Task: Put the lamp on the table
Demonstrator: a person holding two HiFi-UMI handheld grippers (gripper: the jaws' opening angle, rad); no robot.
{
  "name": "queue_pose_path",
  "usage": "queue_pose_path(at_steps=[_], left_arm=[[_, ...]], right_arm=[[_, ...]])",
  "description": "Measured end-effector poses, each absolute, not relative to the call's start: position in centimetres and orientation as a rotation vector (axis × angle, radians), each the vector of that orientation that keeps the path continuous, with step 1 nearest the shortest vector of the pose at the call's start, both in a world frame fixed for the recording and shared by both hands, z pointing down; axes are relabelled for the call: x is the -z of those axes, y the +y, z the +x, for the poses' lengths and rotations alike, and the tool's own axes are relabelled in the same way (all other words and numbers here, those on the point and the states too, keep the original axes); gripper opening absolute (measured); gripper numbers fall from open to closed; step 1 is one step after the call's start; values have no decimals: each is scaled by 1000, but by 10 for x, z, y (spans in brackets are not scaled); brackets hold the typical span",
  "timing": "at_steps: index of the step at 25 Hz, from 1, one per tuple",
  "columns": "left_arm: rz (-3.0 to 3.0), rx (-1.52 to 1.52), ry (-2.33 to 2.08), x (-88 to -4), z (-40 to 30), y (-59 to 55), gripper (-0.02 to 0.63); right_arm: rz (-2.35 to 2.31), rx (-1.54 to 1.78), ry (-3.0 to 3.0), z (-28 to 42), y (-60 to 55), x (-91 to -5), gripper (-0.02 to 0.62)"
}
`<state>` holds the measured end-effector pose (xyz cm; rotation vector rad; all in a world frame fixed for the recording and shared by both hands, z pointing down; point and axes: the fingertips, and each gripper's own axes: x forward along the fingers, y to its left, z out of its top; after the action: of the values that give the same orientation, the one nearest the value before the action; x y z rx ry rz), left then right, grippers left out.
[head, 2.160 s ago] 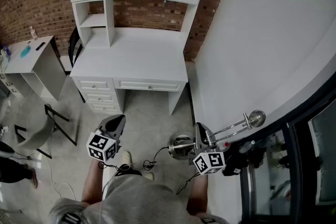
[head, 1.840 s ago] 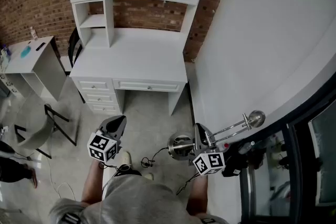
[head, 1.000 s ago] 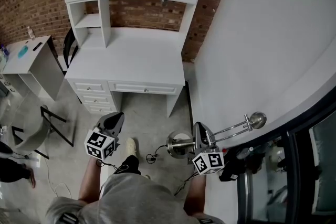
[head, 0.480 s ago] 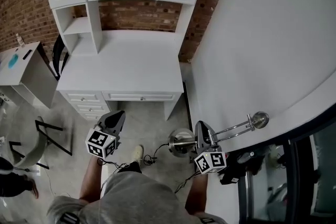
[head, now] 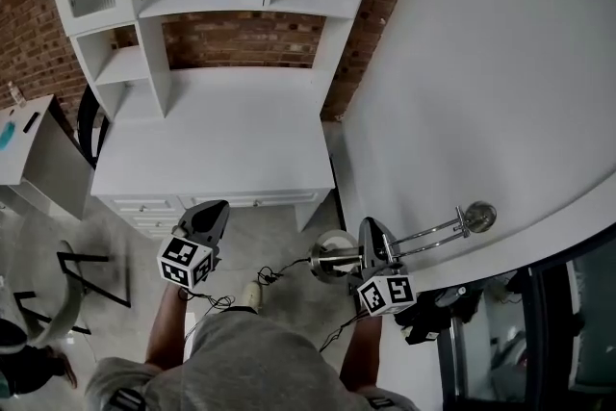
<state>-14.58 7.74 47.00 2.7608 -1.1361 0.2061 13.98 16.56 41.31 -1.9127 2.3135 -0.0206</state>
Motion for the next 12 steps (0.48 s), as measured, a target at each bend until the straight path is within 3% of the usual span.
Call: queue_pose_path(at_steps=[12], left_arm=[[2773,-184,-1108,-479,-161,-4,5]], right_arm=[[-1924,29,2303,123,85,-416,20]])
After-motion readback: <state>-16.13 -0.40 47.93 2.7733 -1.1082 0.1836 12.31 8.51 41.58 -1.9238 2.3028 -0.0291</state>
